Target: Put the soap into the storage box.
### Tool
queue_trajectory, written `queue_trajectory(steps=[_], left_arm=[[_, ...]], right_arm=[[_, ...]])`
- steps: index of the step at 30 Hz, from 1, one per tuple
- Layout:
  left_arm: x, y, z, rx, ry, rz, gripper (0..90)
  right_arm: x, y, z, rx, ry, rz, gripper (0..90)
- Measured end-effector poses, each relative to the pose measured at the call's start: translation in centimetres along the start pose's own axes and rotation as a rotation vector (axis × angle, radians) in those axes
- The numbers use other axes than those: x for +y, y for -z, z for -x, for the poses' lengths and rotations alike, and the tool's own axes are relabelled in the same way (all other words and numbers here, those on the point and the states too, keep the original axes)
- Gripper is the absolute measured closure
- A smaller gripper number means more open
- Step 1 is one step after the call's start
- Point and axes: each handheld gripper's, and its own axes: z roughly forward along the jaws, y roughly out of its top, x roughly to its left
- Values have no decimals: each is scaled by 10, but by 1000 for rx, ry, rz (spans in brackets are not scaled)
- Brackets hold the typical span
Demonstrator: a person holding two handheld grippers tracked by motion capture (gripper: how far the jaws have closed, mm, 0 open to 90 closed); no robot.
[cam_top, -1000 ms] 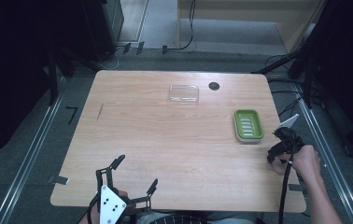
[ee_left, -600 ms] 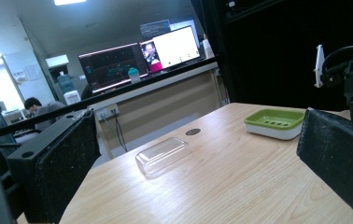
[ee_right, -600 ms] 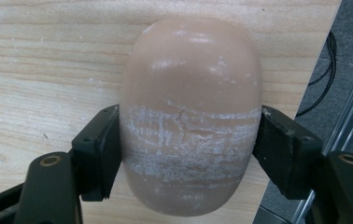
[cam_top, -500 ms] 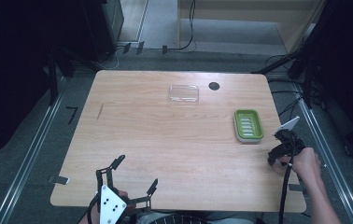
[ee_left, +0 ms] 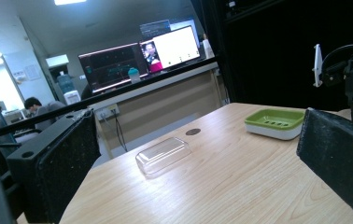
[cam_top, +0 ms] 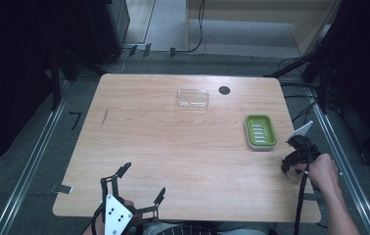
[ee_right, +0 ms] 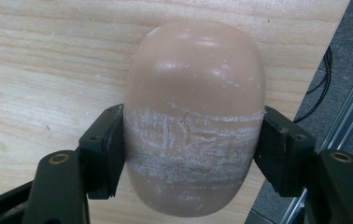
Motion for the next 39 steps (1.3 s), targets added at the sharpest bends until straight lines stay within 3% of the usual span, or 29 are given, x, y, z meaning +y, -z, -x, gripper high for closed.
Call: queue_trajectory(steps=[39], left_arm=[[0, -1, 0, -1, 3, 0, 0]], right_arm=[[6, 25, -12, -24, 105, -42, 332]])
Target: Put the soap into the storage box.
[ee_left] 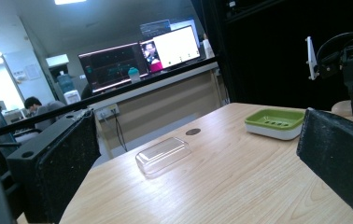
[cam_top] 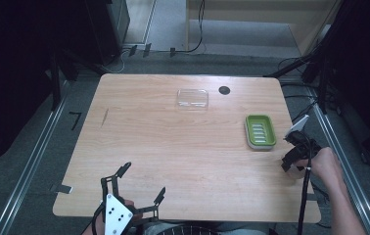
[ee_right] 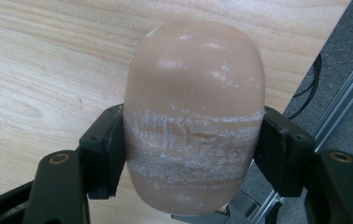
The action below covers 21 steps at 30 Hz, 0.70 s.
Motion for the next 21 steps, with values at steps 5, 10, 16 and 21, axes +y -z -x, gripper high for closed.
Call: queue_trajectory(steps=[5, 10, 16, 21], left_arm=[[0, 0, 0, 1, 0, 0, 0], [0, 0, 0, 0, -1, 0, 0], [0, 0, 0, -1, 0, 0, 0], [0, -1, 0, 0, 2, 1, 0]], right_arm=[[4, 5, -1, -2, 8, -1, 332], [8, 6, -3, 2, 9, -8, 332], [13, 7, -4, 0, 18, -9, 332], [15, 10, -6, -5, 22, -6, 333]])
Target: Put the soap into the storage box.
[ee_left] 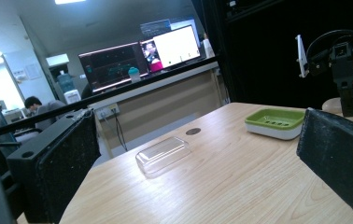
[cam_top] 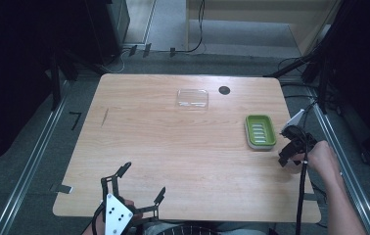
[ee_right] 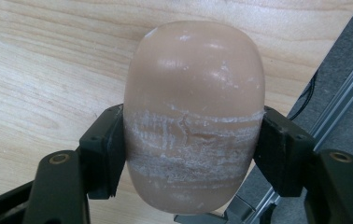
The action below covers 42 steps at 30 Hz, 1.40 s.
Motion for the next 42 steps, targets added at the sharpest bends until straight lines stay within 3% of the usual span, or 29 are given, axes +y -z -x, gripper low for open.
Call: queue_trajectory(steps=[42], left_arm=[[0, 1, -1, 6, 0, -1, 0]], right_arm=[[33, 32, -20, -14, 53, 43, 333]])
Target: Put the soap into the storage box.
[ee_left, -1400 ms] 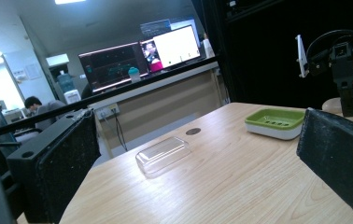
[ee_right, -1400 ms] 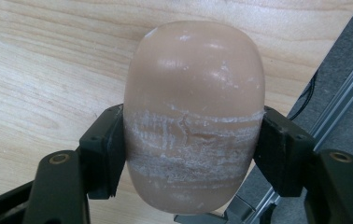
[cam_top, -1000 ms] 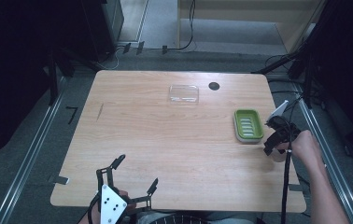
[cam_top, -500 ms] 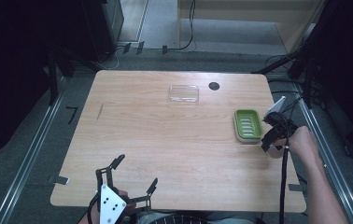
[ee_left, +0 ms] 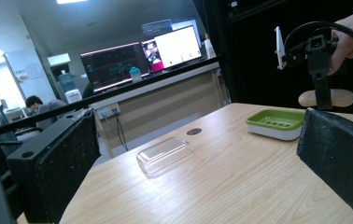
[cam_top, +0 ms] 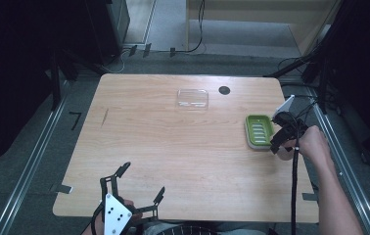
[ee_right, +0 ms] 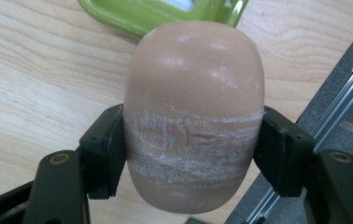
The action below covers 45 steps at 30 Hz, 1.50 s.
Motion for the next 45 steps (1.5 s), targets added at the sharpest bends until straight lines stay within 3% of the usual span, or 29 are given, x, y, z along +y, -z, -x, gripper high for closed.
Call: queue_trajectory(steps=[33, 45], left_arm=[[0, 0, 0, 5, 5, -2, 0], [0, 0, -1, 6, 6, -1, 0]], right_arm=[[36, 15, -9, -9, 25, 61, 334], [46, 16, -10, -3, -1, 80, 334]])
